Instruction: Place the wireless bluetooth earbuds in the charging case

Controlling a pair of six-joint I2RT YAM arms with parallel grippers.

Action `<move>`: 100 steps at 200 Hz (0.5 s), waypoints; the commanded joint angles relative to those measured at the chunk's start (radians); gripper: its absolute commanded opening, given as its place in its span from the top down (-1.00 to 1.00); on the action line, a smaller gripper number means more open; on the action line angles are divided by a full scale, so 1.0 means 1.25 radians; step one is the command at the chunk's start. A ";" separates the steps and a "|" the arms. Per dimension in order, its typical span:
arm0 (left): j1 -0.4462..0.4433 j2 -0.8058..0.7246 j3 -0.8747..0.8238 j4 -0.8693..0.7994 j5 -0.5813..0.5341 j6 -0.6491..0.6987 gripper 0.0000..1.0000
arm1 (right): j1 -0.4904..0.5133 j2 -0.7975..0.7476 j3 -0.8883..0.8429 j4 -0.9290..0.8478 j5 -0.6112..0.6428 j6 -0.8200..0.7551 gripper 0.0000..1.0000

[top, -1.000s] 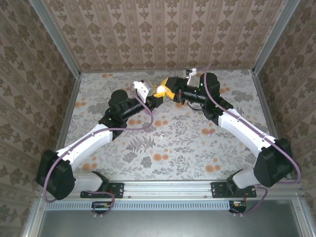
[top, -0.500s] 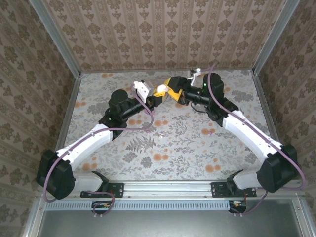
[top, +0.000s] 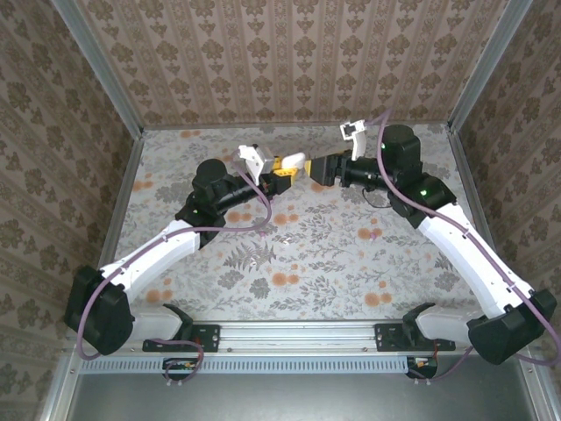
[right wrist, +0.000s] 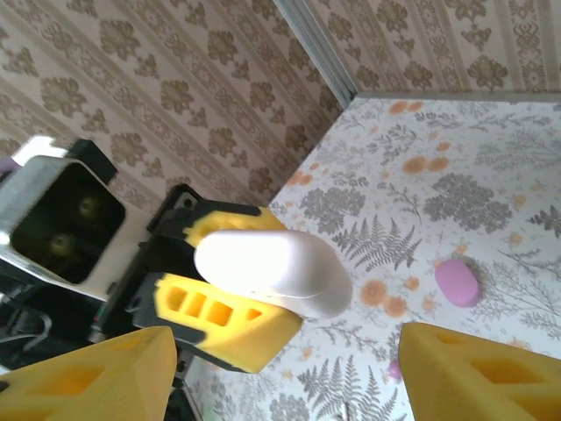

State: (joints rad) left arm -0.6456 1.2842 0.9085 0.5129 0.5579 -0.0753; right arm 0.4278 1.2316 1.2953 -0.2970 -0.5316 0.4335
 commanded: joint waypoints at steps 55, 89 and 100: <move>0.006 0.017 0.035 0.047 0.100 -0.045 0.57 | 0.003 0.036 0.026 -0.035 -0.021 -0.027 -0.39; 0.006 0.014 0.039 0.037 0.129 -0.037 0.57 | 0.001 0.048 0.050 -0.027 0.008 -0.010 -0.39; 0.006 0.014 0.041 0.029 0.135 -0.032 0.58 | 0.000 0.049 0.053 -0.010 0.006 0.000 -0.39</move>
State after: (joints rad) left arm -0.6407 1.3037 0.9241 0.5278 0.6632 -0.1131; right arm 0.4282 1.2842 1.3170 -0.3405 -0.5373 0.4149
